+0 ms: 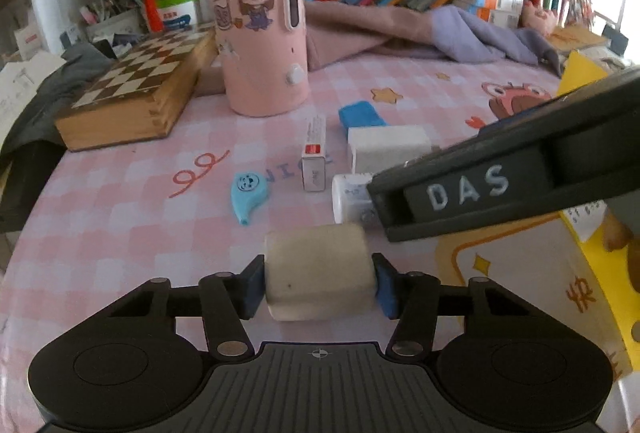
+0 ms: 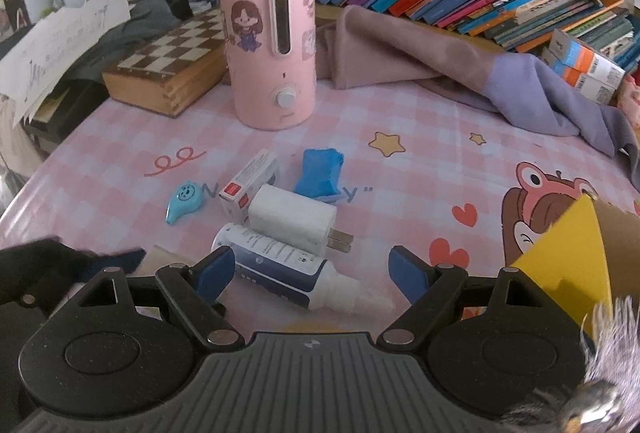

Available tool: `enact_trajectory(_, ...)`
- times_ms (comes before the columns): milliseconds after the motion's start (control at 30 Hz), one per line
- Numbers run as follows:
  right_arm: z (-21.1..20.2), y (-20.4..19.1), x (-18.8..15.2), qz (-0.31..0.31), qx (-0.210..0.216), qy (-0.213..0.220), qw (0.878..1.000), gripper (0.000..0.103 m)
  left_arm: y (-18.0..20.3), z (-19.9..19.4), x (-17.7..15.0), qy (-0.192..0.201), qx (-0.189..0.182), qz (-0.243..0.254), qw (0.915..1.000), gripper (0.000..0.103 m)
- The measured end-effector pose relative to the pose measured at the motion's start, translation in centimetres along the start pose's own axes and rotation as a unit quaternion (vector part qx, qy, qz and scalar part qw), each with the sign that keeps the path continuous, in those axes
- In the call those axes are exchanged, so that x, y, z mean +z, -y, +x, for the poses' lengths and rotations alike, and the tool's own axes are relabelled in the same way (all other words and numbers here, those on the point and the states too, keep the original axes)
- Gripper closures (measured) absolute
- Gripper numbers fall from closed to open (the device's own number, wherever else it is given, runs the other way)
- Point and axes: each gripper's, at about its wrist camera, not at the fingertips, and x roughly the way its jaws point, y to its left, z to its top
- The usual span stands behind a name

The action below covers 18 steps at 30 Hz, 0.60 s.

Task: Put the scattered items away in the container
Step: 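Lift the sponge block with the left tool while the right tool grasps the spray can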

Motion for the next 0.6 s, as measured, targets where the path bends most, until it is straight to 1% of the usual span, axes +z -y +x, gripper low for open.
enact_trajectory(133, 1.0, -0.4, 0.3, -0.019, 0.011, -0.021, 1.000, 0.019, -0.9, -0.8, -0.4, -0.003, -0.003, -0.010, 0.9999, 0.058)
enact_trajectory(333, 2.1, -1.0, 0.2, -0.032, 0.025, -0.046, 0.998, 0.020, -3.5, -2.9, -1.7, -0.013, 0.010, -0.059, 0.9981, 0.059)
enact_trajectory(400, 2.2, -1.4, 0.1, -0.042, 0.026, -0.053, 0.997, 0.022, -4.3, -3.6, -2.1, -0.013, 0.015, -0.075, 0.9970, 0.059)
enact_trajectory(500, 1.9, -2.1, -0.3, -0.058, 0.032, -0.063, 0.996, 0.029, -5.0, -4.7, -2.6, -0.010, 0.023, -0.087, 0.9959, 0.059)
enact_trajectory(533, 1.7, -2.4, -0.5, -0.063, 0.035, -0.065, 0.995, 0.033, -5.3, -5.1, -2.8, -0.008, 0.024, -0.091, 0.9955, 0.059)
enact_trajectory(600, 1.2, -3.0, -0.9, -0.074, 0.039, -0.069, 0.994, 0.034, -5.5, -5.7, -3.0, -0.004, 0.027, -0.097, 0.9949, 0.059)
